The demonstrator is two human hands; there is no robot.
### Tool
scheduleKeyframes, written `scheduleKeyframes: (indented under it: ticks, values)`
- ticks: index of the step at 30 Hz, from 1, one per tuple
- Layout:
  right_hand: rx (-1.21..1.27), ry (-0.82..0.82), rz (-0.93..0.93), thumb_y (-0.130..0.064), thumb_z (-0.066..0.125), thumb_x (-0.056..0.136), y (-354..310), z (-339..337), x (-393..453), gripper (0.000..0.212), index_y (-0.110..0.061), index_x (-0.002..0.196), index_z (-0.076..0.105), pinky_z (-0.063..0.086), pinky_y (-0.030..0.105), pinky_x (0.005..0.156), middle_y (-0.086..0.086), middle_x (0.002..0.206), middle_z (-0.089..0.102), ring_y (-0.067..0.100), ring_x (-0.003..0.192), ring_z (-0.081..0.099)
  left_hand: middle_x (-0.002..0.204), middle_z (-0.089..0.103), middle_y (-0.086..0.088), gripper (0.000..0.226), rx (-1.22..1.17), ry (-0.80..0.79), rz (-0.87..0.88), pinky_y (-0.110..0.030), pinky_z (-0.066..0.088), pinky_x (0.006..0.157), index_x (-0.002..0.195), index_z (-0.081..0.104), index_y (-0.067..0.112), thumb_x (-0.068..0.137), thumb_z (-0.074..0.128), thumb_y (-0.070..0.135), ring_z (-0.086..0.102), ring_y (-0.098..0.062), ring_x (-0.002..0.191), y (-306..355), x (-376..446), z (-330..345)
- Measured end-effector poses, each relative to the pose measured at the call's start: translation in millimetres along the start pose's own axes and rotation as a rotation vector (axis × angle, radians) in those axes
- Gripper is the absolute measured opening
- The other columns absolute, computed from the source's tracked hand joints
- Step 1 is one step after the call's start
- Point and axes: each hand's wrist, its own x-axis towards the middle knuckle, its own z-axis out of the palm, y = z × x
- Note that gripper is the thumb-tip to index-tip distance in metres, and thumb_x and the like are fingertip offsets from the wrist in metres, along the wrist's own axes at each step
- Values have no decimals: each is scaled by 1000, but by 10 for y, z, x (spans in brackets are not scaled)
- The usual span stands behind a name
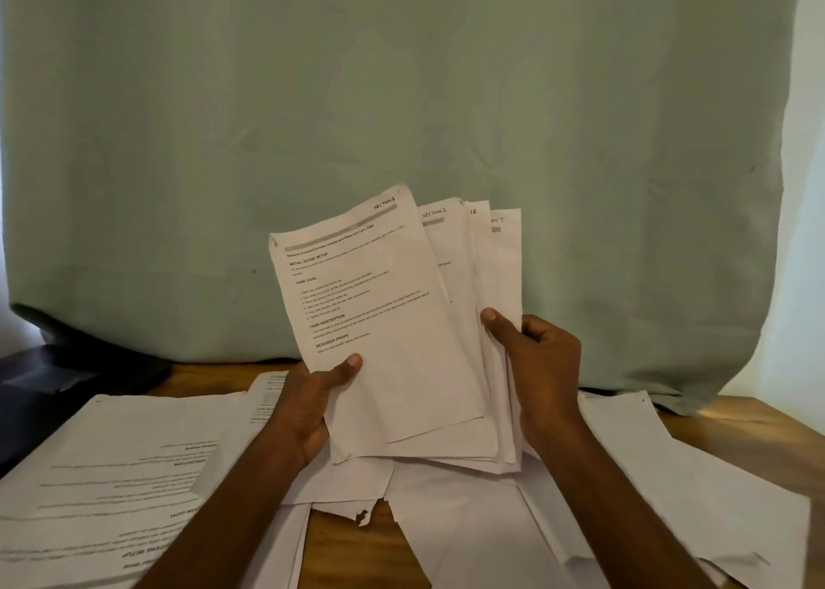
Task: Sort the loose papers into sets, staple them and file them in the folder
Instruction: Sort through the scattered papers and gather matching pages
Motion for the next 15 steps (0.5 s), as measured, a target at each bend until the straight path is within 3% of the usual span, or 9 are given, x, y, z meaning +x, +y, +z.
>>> scheduleKeyframes:
  ticks: [4,8,12,15]
  values:
    - [80,37,99,-32,89,76,13,-10,6,32,-4,77,74,55,19,58,5,75,76,12,61,68,121,76,-3,46,1,9,-31,-53,51,104,122,70,24,81,79,6,67,-28,118,-44,7,10]
    - [114,40,101,-29,89,77,-7,1,-1,38,2,75,68,55,20,61,8,71,71,13,62,60,114,78,1,45,-13,6,-41,-38,58,84,117,71,27,77,79,7,71,-22,109,-61,6,12]
    - [113,43,103,-30,88,79,-30,4,1,47,-16,53,51,43,18,51,-5,53,48,9,50,40,117,77,-1,45,-22,21,-47,-38,57,84,122,69,24,82,78,5,71,-23,109,-77,29,-4]
    - [140,49,100,-33,86,81,-17,-1,14,43,-5,66,56,40,17,52,-3,55,42,9,52,35,113,78,4,46,-23,14,-19,-32,60,72,121,68,27,82,77,5,73,-19,104,-68,44,-17]
